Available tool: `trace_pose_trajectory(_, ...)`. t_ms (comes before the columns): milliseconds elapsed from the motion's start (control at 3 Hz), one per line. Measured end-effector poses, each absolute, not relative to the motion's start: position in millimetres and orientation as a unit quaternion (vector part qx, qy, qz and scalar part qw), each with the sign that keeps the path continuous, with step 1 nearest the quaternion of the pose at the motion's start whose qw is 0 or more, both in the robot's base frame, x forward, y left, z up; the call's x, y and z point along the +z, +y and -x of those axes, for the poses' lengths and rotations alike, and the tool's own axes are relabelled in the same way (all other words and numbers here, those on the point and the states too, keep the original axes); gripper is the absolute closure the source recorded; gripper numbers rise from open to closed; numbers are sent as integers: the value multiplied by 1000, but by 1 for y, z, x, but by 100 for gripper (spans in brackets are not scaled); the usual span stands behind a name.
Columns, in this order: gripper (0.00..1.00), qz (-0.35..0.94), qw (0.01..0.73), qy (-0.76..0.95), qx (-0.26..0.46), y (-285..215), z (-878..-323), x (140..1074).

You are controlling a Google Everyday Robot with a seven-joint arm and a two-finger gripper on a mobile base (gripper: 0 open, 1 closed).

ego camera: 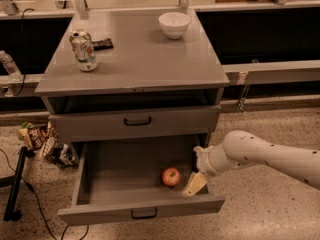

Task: Pick apple from middle drawer and place on counter

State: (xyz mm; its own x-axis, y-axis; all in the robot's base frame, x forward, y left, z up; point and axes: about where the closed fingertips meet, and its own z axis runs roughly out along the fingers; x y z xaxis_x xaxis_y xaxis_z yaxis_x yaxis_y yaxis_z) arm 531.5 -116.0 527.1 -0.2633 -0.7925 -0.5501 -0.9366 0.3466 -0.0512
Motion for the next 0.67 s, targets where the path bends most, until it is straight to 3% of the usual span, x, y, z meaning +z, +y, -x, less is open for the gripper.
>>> trace_pose_trajectory(667,0,533,255,794,142,-108,-555,488)
